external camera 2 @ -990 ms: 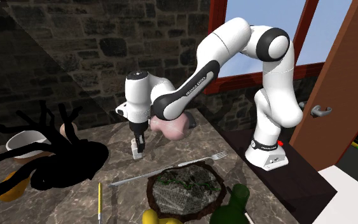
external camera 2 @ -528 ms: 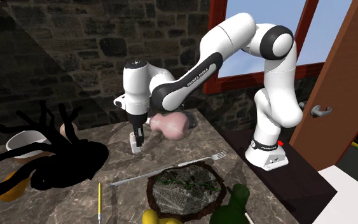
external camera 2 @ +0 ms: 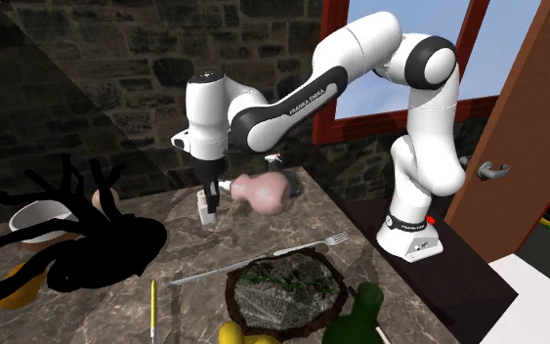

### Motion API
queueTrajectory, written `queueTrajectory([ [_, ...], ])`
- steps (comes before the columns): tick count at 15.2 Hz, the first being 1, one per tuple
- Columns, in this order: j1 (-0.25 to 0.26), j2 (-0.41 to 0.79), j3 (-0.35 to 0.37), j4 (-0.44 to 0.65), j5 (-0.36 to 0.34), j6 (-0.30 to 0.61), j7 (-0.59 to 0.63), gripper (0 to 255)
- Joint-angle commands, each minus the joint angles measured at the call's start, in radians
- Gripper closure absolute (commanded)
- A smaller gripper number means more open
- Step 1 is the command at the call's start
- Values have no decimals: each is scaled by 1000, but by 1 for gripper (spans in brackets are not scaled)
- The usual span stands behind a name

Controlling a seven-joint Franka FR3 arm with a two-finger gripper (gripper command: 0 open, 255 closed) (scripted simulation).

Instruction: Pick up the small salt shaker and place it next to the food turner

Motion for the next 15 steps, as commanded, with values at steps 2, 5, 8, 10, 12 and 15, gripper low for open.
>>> queueTrajectory([
  [2,2,-13,2,27,4,-40,-3,255],
  [5,2,-22,3,56,7,-78,-8,255],
  [8,2,-29,3,87,9,-116,-12,255],
  [10,2,-33,4,109,11,-141,-15,255],
  [12,2,-35,4,123,12,-158,-17,255],
  [15,16,-145,16,-18,17,-129,12,255],
])
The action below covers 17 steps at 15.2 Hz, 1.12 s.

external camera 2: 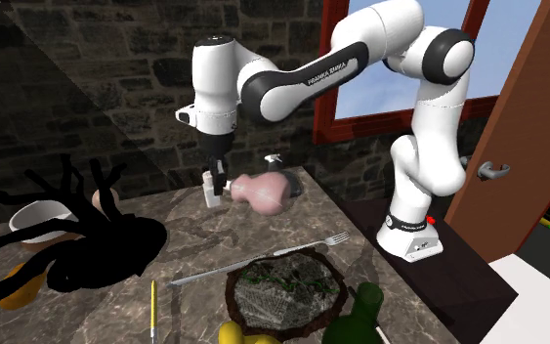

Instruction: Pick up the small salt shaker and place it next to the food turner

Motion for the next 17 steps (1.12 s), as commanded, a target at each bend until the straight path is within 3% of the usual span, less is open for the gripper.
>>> queueTrajectory([
  [1,10,-74,9,-89,4,13,20,255],
  [9,57,-348,55,-387,38,31,99,255],
  [17,128,-613,118,-610,103,-16,186,255],
])
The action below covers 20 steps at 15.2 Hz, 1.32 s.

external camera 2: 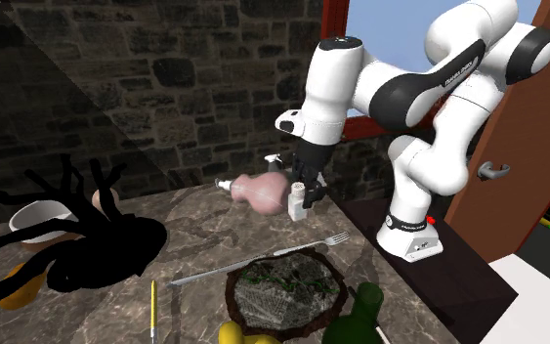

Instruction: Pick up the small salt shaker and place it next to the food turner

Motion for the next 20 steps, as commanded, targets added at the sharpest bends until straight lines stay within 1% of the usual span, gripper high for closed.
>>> queueTrajectory([
  [1,21,-68,17,-50,20,-18,23,255],
  [6,85,-225,68,-146,78,-83,90,255],
  [10,146,-342,117,-201,133,-147,154,255],
  [17,263,-511,221,-247,245,-273,290,255],
  [18,292,-544,250,-249,275,-303,328,255],
  [20,298,-546,259,-276,283,-279,330,255],
])
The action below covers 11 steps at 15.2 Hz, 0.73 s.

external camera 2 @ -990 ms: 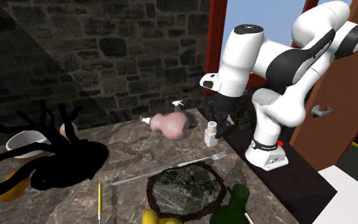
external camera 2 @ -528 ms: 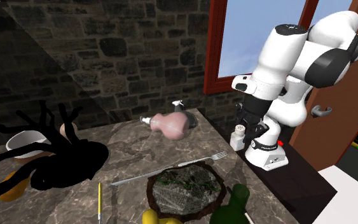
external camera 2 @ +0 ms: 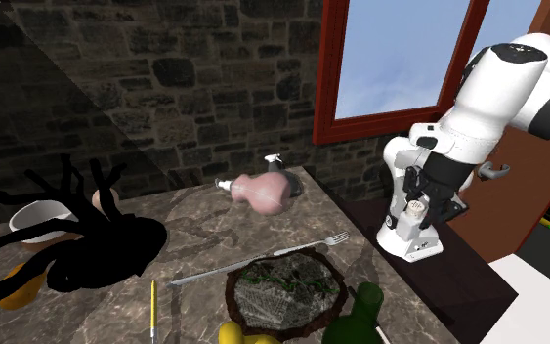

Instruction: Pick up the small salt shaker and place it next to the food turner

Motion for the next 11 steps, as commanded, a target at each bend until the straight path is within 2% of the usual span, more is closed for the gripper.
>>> queueTrajectory([
  [1,12,-14,12,-25,14,10,10,255],
  [11,37,-8,65,-151,64,138,20,255],
])
